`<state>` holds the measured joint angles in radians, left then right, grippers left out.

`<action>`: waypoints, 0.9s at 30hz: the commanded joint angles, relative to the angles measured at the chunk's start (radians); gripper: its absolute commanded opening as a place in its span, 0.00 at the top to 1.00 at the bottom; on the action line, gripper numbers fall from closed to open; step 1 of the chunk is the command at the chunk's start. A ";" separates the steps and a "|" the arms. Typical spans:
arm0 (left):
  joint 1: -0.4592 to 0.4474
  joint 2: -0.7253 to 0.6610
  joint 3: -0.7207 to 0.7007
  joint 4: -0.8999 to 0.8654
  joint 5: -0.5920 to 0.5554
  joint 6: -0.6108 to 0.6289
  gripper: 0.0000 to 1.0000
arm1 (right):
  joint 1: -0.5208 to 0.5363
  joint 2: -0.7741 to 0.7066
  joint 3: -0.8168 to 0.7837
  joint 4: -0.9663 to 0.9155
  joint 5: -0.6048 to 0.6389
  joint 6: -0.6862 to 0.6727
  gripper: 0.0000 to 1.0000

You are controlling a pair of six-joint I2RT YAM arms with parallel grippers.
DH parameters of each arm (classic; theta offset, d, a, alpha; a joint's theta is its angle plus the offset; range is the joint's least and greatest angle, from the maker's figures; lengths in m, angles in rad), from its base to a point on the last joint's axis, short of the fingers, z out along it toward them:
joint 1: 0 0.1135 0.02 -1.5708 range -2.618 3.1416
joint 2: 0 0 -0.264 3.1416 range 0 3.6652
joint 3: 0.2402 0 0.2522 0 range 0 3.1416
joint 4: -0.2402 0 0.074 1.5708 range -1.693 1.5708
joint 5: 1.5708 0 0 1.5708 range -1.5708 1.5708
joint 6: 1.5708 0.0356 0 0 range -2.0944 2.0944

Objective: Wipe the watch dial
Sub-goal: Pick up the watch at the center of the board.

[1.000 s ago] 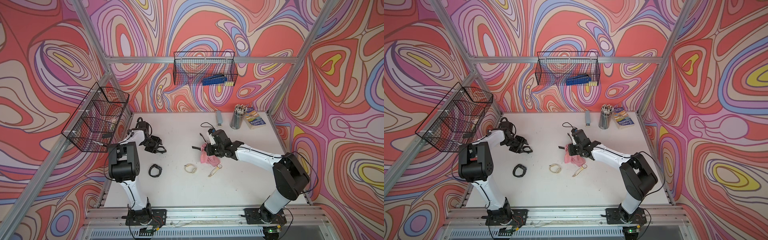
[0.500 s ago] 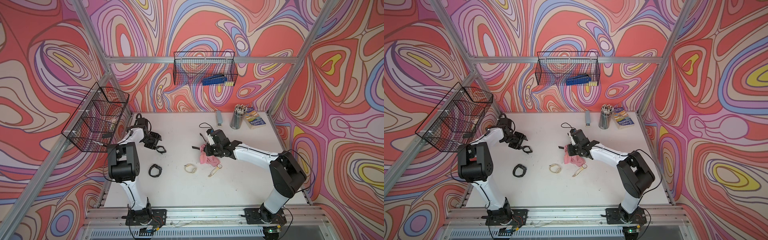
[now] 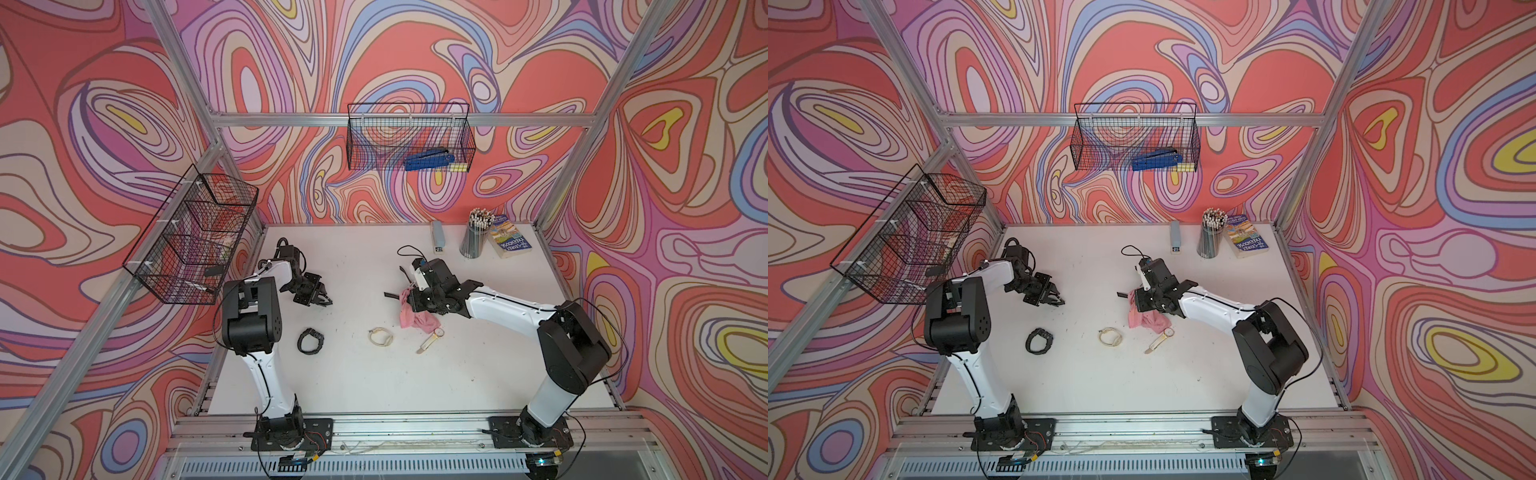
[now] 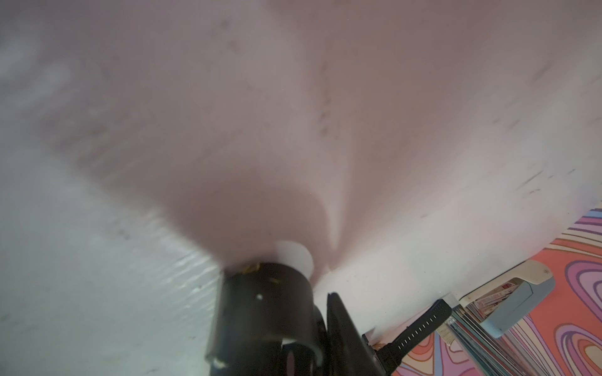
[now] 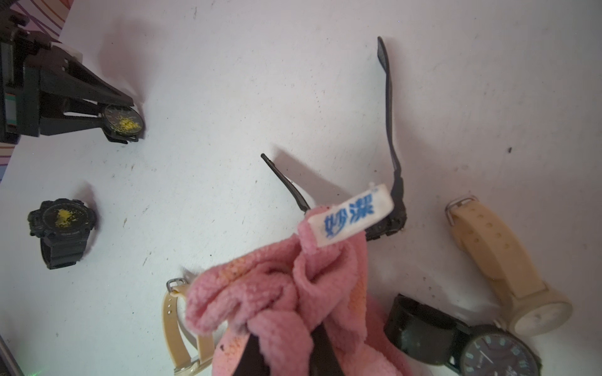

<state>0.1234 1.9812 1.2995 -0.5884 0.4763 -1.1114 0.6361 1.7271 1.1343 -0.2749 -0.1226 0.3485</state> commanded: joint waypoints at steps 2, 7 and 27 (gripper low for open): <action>0.004 0.010 -0.037 0.026 0.002 -0.006 0.86 | 0.003 0.014 0.032 -0.009 -0.008 -0.009 0.94; 0.005 0.006 -0.071 0.073 0.028 -0.003 0.94 | 0.002 0.008 0.033 -0.022 0.002 -0.013 0.93; -0.084 -0.158 -0.320 0.554 0.215 0.170 1.00 | 0.050 0.087 0.148 -0.223 0.140 -0.059 0.51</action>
<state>0.0769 1.8503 0.9962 -0.1722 0.6548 -0.9779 0.6888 1.8160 1.2381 -0.4431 -0.0441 0.2947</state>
